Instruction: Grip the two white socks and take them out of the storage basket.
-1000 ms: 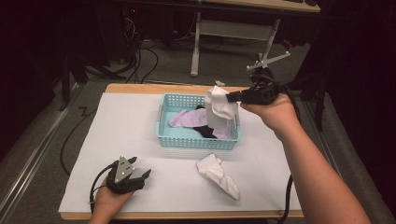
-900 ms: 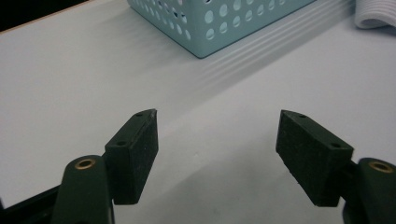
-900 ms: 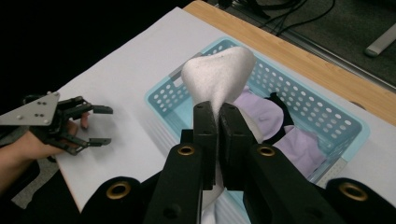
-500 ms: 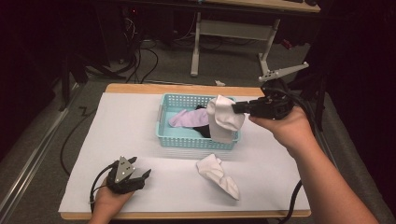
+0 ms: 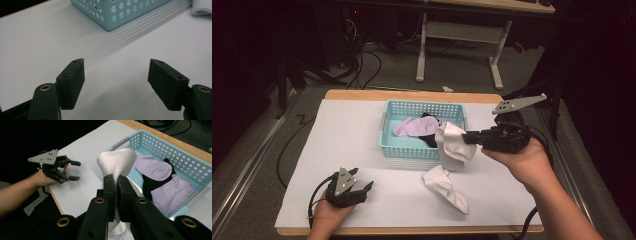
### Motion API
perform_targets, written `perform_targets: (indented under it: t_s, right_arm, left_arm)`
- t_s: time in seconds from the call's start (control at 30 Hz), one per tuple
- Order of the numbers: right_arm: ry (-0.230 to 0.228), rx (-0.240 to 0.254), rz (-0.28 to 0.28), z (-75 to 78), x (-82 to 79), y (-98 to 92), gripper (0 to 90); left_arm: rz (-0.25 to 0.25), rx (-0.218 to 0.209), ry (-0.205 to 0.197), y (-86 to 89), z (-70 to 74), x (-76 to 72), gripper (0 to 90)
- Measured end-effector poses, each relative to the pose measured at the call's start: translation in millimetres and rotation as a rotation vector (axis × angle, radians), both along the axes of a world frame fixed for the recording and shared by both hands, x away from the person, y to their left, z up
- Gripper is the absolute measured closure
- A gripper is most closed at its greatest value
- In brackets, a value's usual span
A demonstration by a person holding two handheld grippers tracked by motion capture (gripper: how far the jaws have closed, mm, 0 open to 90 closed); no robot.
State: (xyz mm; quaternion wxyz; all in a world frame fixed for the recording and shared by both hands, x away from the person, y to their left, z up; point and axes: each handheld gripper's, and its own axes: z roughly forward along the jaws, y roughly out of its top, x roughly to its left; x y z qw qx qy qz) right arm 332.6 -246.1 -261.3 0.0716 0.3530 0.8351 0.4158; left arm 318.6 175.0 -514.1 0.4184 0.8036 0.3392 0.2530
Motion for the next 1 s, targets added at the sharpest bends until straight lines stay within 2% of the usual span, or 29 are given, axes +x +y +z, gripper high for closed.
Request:
perform_targets:
  t_s: [0.17, 0.2, 0.27, 0.3, 0.33, 0.37, 0.4, 0.5, 0.67, 0.73, 0.9, 1.0]
  right_arm:
    - [0.017, 0.016, 0.011, -14.8, -11.8, -3.0, 86.9]
    - [0.026, 0.017, 0.016, -23.7, -15.4, -3.7, 86.9]
    - [0.034, 0.017, 0.017, -28.9, -16.6, -4.2, 86.9]
    - [0.056, 0.022, 0.019, -41.2, -17.8, -5.2, 86.8]
    - [0.056, 0.022, 0.019, -41.2, -17.8, -5.2, 86.8]
    - [0.078, 0.017, 0.018, -55.4, -17.7, -5.4, 86.8]
    - [0.078, 0.017, 0.018, -55.4, -17.7, -5.4, 86.8]
    - [0.115, 0.013, 0.014, -78.2, -15.4, -5.3, 86.8]
    - [0.166, -0.02, 0.006, -117.1, -8.5, -0.3, 86.7]
    - [0.198, -0.042, 0.01, -135.5, -5.0, 4.0, 86.7]
    - [0.284, -0.06, 0.028, -185.8, 1.6, 16.3, 86.6]
    - [0.317, -0.08, 0.028, -212.0, 3.7, 22.1, 86.2]
  left_arm:
    - [0.0, 0.002, 0.002, -0.1, 0.1, 0.1, 30.3]
    - [0.0, 0.004, 0.003, -0.2, 0.1, 0.1, 30.2]
    - [0.001, 0.004, 0.002, -0.2, 0.1, 0.1, 30.3]
    - [0.001, 0.005, 0.002, -0.3, 0.1, 0.0, 30.2]
    - [0.001, 0.005, 0.002, -0.3, 0.1, 0.0, 30.2]
    - [0.001, 0.003, 0.0, -0.2, 0.0, -0.1, 30.3]
    - [0.001, 0.002, -0.001, -0.1, 0.1, -0.2, 30.3]
    - [0.001, 0.002, -0.003, -0.1, 0.0, -0.3, 30.2]
    - [0.0, -0.001, -0.001, 0.0, 0.0, -0.1, 30.2]
    - [-0.001, -0.001, 0.0, 0.0, 0.0, -0.1, 30.2]
    - [-0.002, -0.002, 0.0, 0.2, 0.0, -0.1, 30.2]
    - [-0.004, -0.003, -0.001, 0.3, 0.1, -0.2, 30.2]
